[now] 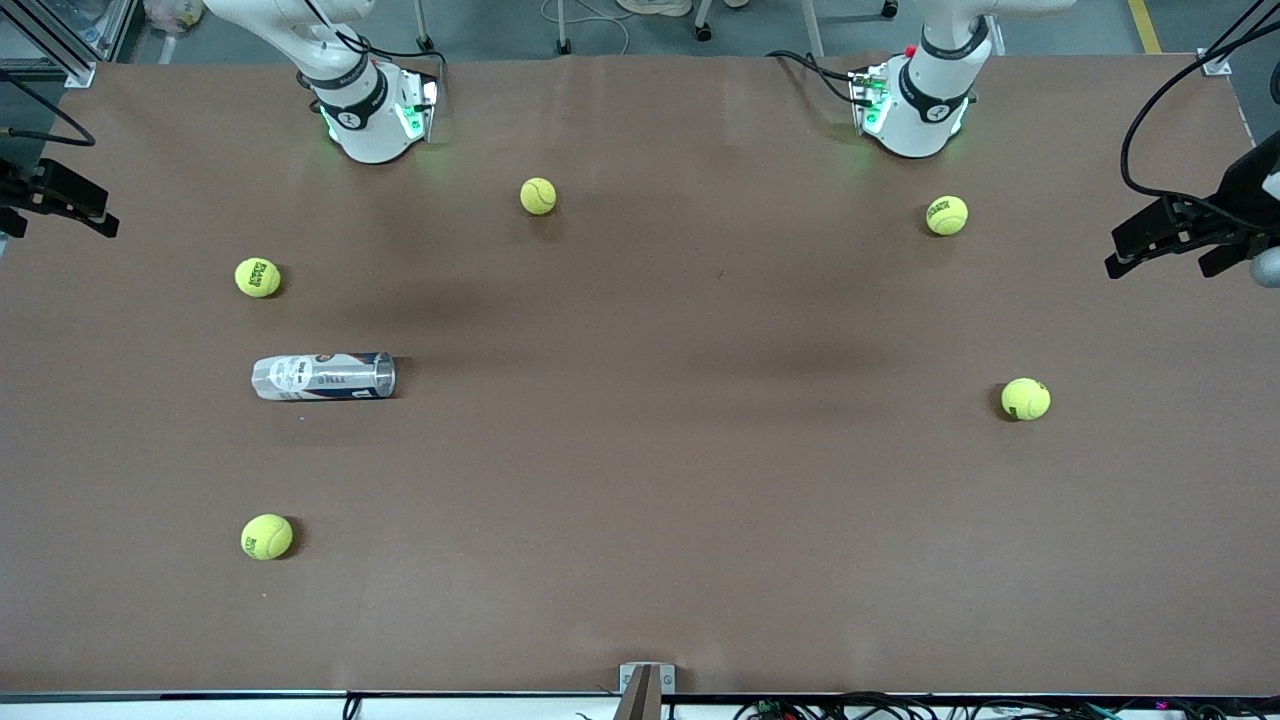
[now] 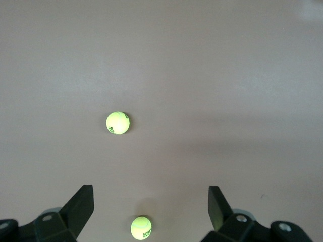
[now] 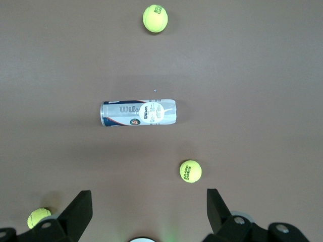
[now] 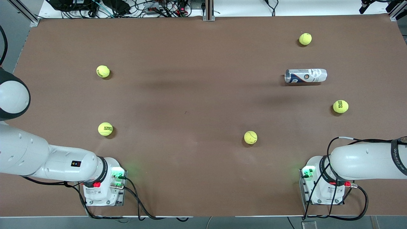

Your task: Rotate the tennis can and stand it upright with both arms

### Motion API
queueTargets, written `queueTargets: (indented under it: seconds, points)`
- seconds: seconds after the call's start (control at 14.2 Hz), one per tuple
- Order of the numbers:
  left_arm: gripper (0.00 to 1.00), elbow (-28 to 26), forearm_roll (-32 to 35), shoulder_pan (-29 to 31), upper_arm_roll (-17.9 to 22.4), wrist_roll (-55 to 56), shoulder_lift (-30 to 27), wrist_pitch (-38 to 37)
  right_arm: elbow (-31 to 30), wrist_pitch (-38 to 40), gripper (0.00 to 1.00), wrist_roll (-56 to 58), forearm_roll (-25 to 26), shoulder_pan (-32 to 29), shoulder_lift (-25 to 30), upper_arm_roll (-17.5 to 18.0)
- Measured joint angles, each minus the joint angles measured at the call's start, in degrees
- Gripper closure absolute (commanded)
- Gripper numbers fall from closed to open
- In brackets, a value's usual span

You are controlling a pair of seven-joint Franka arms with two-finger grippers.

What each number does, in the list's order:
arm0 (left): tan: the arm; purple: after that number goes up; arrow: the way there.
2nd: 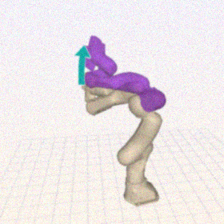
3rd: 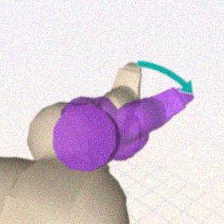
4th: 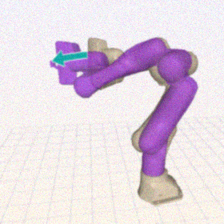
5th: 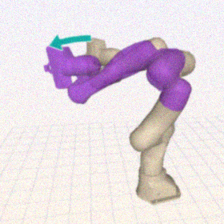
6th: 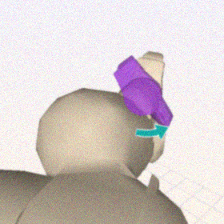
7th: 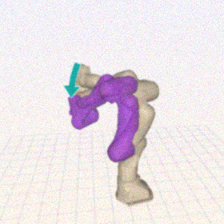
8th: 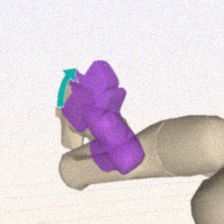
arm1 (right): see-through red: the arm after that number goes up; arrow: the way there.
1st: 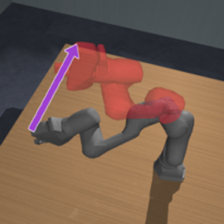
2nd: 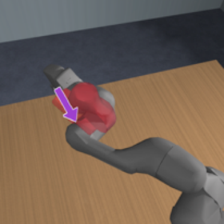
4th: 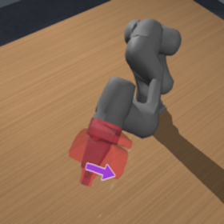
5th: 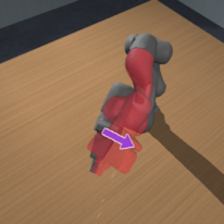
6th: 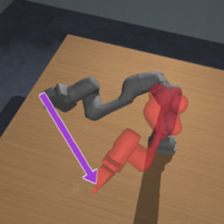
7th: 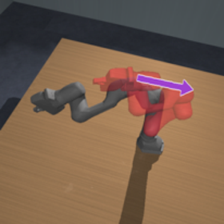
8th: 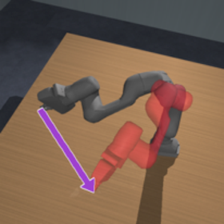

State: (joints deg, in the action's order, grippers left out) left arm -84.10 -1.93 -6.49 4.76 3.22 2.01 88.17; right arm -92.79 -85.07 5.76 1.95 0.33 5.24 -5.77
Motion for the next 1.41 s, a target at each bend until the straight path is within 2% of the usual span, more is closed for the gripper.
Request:
queueTargets:
  seconds: [1.05,1.19,1.41]
  points:
    - [0.00,0.00,0.00,0.03,0.07,0.08,0.00,0.00,0.72,0.09,0.00,3.49,-1.69,0.00,0.22,-0.21]
    - [0.00,0.00,0.00,0.03,0.07,0.08,0.00,0.00,0.71,-0.08,0.00,3.49,-1.67,-0.01,-0.77,-0.30]
    - [0.00,0.00,0.00,0.03,0.07,0.08,0.00,0.00,0.77,-2.53,0.00,3.55,-1.46,-0.09,-5.36,-0.57]
